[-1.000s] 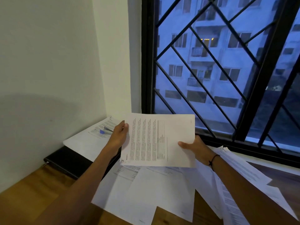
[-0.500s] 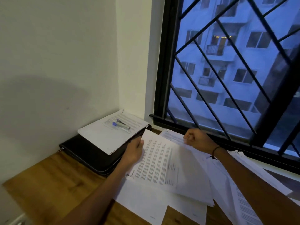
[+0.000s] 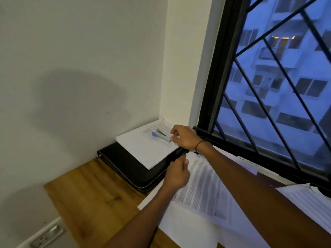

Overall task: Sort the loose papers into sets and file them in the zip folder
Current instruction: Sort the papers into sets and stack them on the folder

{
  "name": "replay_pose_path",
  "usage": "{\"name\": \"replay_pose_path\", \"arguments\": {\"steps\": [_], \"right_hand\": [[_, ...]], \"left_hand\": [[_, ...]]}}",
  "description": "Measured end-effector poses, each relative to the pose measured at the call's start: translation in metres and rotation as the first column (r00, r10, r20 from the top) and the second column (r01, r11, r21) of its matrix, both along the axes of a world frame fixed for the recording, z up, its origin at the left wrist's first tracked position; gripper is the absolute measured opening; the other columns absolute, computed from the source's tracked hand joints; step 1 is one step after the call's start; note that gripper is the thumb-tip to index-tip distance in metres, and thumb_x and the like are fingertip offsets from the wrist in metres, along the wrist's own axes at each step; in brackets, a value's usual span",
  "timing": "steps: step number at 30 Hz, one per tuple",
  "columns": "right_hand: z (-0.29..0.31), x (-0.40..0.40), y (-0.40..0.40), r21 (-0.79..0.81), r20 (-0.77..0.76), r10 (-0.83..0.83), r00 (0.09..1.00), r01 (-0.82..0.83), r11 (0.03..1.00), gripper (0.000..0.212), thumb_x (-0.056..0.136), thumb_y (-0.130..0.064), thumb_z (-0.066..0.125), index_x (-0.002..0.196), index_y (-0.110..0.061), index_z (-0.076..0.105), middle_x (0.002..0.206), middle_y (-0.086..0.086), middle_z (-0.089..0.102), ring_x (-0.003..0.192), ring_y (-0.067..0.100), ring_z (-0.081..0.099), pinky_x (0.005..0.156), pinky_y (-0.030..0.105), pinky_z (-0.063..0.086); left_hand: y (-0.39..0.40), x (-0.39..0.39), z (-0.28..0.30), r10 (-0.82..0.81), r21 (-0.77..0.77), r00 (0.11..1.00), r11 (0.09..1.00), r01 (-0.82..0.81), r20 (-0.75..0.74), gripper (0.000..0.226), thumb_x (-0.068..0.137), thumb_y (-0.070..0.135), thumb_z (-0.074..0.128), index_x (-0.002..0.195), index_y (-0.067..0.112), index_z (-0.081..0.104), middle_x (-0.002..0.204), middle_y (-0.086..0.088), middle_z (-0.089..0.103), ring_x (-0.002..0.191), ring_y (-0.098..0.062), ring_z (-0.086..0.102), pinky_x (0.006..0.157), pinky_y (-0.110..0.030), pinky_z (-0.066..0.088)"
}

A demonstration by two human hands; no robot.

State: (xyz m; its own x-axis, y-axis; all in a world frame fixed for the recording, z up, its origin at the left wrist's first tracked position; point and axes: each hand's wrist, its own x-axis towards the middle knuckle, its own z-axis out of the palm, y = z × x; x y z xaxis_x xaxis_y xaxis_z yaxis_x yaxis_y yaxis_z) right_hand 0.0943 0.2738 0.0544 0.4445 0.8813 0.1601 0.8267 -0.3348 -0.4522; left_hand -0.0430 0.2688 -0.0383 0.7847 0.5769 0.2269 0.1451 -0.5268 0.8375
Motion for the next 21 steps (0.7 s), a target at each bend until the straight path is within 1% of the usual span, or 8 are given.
{"name": "replay_pose_path", "arguments": {"steps": [2, 4, 8, 10, 13, 16, 18, 21], "right_hand": [[-0.001, -0.002, 0.029, -0.150, 0.058, -0.027, 0.998, 0.035, 0.988, 0.046, 0.098, -0.038, 0.061, 0.134, -0.012, 0.051, 0.135, 0.012, 0.057, 0.118, 0.030, 0.056, 0.100, 0.045, 0.049], [-0.006, -0.004, 0.054, -0.202, 0.101, -0.049, 0.994, 0.069, 0.977, 0.058, 0.097, -0.046, 0.059, 0.139, -0.007, 0.046, 0.141, 0.015, 0.052, 0.126, 0.034, 0.050, 0.102, 0.046, 0.047], [-0.024, -0.008, 0.086, -0.255, 0.176, -0.121, 0.977, 0.164, 0.953, 0.066, 0.097, -0.058, 0.052, 0.141, -0.010, 0.044, 0.143, 0.016, 0.044, 0.133, 0.037, 0.040, 0.105, 0.052, 0.040], [-0.031, -0.010, 0.096, -0.260, 0.244, -0.135, 0.960, 0.198, 0.945, 0.062, 0.100, -0.056, 0.047, 0.143, -0.012, 0.044, 0.145, 0.015, 0.040, 0.135, 0.036, 0.037, 0.106, 0.053, 0.037], [-0.034, -0.002, 0.105, -0.213, 0.229, -0.139, 0.963, 0.189, 0.959, 0.051, 0.102, -0.047, 0.050, 0.136, -0.009, 0.047, 0.139, 0.017, 0.045, 0.131, 0.036, 0.041, 0.102, 0.049, 0.040], [-0.029, 0.012, 0.103, -0.233, 0.192, -0.078, 0.978, 0.122, 0.965, 0.043, 0.101, -0.040, 0.054, 0.127, -0.006, 0.050, 0.131, 0.020, 0.053, 0.121, 0.037, 0.050, 0.088, 0.041, 0.043], [-0.025, 0.020, 0.096, -0.245, 0.185, -0.043, 0.982, 0.088, 0.965, 0.036, 0.102, -0.035, 0.055, 0.123, -0.006, 0.051, 0.128, 0.021, 0.054, 0.114, 0.038, 0.054, 0.081, 0.036, 0.039], [-0.015, 0.027, 0.079, -0.236, 0.151, -0.021, 0.988, 0.057, 0.970, 0.024, 0.103, -0.029, 0.056, 0.116, -0.011, 0.049, 0.124, 0.021, 0.053, 0.109, 0.038, 0.055, 0.080, 0.037, 0.039]], "left_hand": [[0.000, 0.004, -0.002, 0.035, 0.021, 0.998, 0.999, -0.034, -0.043, 0.028, 0.109, 0.031, 0.038, 0.118, 0.019, 0.061, 0.097, -0.003, 0.067, 0.087, -0.016, 0.062, 0.072, -0.029, 0.044], [0.000, 0.006, -0.002, 0.058, 0.005, 0.996, 0.998, -0.058, -0.069, 0.029, 0.109, 0.033, 0.038, 0.121, 0.020, 0.061, 0.099, -0.004, 0.068, 0.087, -0.019, 0.063, 0.067, -0.029, 0.042], [0.002, 0.005, -0.002, -0.002, -0.006, 0.993, 1.000, 0.001, -0.116, 0.021, 0.104, 0.018, 0.051, 0.084, 0.018, 0.057, 0.077, 0.002, 0.062, 0.063, -0.008, 0.054, 0.055, -0.024, 0.041], [0.005, 0.004, -0.003, -0.012, 0.051, 0.979, 0.998, 0.023, -0.202, 0.035, 0.101, 0.015, 0.059, 0.070, 0.024, 0.046, 0.070, 0.008, 0.051, 0.062, -0.004, 0.046, 0.055, -0.021, 0.039], [0.006, 0.005, -0.004, -0.020, 0.056, 0.977, 0.998, 0.033, -0.214, 0.038, 0.102, 0.014, 0.061, 0.070, 0.027, 0.045, 0.070, 0.009, 0.049, 0.062, -0.004, 0.046, 0.056, -0.017, 0.037], [0.004, 0.004, 0.002, -0.004, 0.026, 0.994, 1.000, 0.007, -0.112, 0.020, 0.106, 0.017, 0.048, 0.090, 0.018, 0.059, 0.083, 0.000, 0.064, 0.068, -0.009, 0.056, 0.058, -0.023, 0.040], [0.002, 0.005, 0.003, 0.027, 0.016, 0.997, 1.000, -0.026, -0.076, 0.022, 0.109, 0.023, 0.041, 0.108, 0.016, 0.062, 0.091, -0.002, 0.066, 0.079, -0.014, 0.060, 0.060, -0.024, 0.038], [0.001, 0.004, 0.001, 0.021, 0.012, 0.997, 1.000, -0.020, -0.075, 0.023, 0.109, 0.025, 0.039, 0.102, 0.015, 0.058, 0.089, -0.001, 0.060, 0.084, -0.018, 0.057, 0.062, -0.029, 0.040]]}}
